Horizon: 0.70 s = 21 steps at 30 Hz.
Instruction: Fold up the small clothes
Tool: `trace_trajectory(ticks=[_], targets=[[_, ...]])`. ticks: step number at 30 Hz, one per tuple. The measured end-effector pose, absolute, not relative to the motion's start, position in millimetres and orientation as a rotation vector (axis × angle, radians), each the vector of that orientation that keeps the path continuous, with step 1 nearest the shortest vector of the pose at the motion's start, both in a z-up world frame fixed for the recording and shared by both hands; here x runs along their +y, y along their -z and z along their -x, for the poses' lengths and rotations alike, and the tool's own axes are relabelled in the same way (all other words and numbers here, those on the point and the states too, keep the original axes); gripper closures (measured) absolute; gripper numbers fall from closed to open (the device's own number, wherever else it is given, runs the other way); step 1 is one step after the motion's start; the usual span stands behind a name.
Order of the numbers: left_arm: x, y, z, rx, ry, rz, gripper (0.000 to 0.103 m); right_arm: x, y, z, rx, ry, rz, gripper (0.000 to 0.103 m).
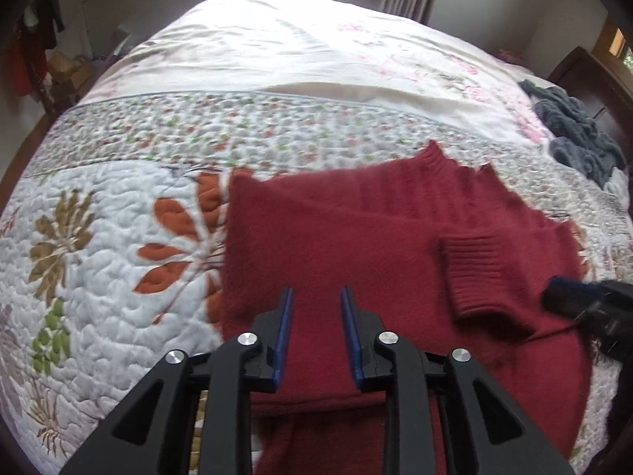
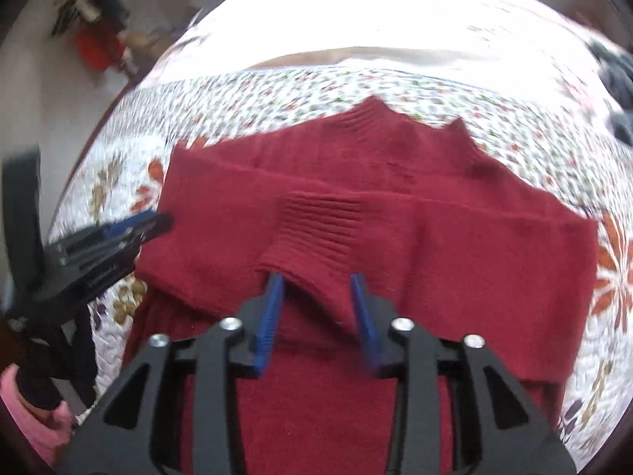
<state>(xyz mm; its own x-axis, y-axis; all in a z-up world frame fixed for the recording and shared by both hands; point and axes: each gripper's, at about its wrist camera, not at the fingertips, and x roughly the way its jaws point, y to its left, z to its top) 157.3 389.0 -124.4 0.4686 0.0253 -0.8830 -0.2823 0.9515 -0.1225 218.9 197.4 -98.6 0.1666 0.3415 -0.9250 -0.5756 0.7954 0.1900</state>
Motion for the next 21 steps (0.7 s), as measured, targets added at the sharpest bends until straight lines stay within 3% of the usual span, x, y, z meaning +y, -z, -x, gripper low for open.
trace_trajectory(ticks=[5, 8, 9, 21], targets=[[384.5, 149.0, -166.3, 1.135, -0.197, 0.259, 0.077, 216.5, 135.5, -218.2, 1.283, -0.622, 0.369, 0.063], [386.2, 164.2, -167.0, 1.164, -0.201, 0.267, 0.077, 215.5, 148.5, -222.5, 1.296, -0.574, 0.384, 0.093], [386.1, 165.5, -166.5, 1.160, -0.199, 0.260, 0.077, 211.1, 146.8, -223.7, 1.294, -0.577, 0.360, 0.095], [384.3, 165.7, -165.2, 1.148, -0.202, 0.223, 0.077, 83.8, 114.3, -256.8, 1.305, -0.466, -0.051, 0.095]])
